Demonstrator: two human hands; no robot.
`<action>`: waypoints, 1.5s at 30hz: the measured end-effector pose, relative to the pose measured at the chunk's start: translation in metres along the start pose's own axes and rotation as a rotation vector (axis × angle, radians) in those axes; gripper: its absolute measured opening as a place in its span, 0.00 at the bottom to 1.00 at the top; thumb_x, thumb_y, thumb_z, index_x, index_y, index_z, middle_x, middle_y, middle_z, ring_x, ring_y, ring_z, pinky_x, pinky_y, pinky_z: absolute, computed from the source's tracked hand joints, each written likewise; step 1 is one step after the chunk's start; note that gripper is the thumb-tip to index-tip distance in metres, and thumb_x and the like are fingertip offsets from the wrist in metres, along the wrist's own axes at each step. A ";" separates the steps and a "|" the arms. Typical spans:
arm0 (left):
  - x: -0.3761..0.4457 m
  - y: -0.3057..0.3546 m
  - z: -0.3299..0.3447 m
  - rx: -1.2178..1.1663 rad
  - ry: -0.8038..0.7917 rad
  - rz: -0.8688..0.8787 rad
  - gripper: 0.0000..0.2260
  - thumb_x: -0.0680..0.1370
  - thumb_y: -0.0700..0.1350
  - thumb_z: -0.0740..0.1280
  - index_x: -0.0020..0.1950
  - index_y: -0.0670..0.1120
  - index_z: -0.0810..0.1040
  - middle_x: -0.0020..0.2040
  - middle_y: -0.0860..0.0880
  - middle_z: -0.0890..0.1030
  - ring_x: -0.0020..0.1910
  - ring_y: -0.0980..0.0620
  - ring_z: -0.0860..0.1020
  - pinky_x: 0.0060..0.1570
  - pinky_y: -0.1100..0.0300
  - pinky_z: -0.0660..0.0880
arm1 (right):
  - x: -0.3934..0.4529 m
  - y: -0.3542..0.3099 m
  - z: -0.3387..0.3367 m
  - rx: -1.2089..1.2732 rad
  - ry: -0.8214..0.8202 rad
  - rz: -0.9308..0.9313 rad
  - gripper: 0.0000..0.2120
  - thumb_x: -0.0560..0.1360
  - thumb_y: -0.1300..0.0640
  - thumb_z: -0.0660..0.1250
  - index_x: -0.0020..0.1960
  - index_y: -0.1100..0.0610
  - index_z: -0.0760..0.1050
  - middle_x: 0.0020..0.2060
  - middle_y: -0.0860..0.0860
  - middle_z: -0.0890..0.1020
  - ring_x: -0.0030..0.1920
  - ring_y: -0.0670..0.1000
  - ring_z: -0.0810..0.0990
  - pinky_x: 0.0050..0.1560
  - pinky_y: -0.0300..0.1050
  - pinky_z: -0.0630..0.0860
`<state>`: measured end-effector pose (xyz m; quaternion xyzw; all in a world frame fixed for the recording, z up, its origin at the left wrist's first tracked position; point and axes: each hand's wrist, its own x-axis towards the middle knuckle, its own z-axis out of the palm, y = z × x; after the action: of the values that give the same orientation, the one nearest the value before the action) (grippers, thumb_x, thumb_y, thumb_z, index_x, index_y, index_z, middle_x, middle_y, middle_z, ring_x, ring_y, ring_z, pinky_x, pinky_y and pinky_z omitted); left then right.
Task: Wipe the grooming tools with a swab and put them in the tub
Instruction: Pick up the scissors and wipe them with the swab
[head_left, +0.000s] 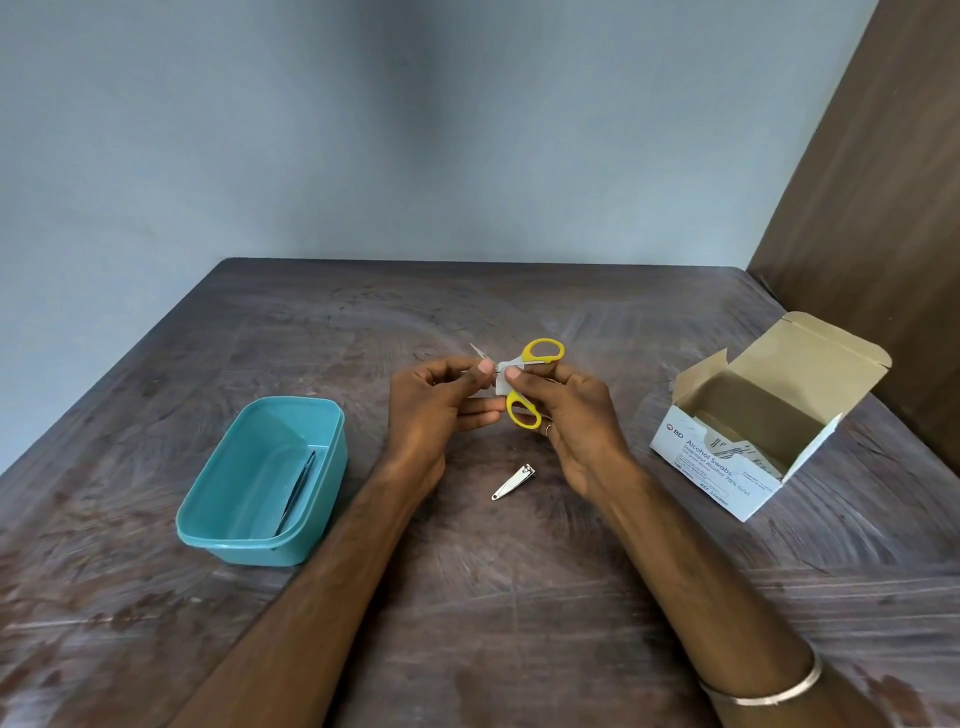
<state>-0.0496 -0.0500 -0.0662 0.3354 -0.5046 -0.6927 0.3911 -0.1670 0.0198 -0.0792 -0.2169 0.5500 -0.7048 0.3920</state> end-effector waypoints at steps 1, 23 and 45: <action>-0.001 -0.001 0.001 -0.001 0.000 0.000 0.05 0.76 0.40 0.72 0.47 0.38 0.82 0.37 0.45 0.84 0.35 0.46 0.85 0.39 0.54 0.83 | 0.000 0.000 0.000 0.033 -0.003 0.012 0.04 0.73 0.64 0.73 0.48 0.62 0.82 0.37 0.54 0.83 0.33 0.48 0.79 0.35 0.39 0.76; 0.006 0.004 -0.008 0.002 0.103 0.013 0.04 0.77 0.39 0.71 0.44 0.39 0.81 0.35 0.46 0.83 0.28 0.48 0.83 0.31 0.56 0.83 | -0.001 -0.010 -0.006 -0.102 0.028 -0.043 0.17 0.68 0.66 0.76 0.55 0.57 0.78 0.41 0.54 0.87 0.36 0.52 0.84 0.35 0.46 0.78; 0.001 0.002 -0.002 0.063 0.061 0.039 0.04 0.77 0.38 0.70 0.46 0.37 0.80 0.39 0.42 0.81 0.27 0.51 0.82 0.29 0.59 0.81 | -0.003 -0.008 -0.005 -0.151 -0.035 -0.092 0.21 0.70 0.68 0.75 0.60 0.58 0.73 0.39 0.57 0.86 0.37 0.53 0.85 0.38 0.48 0.81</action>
<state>-0.0478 -0.0524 -0.0650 0.3588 -0.5203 -0.6582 0.4091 -0.1716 0.0258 -0.0727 -0.2833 0.5841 -0.6745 0.3514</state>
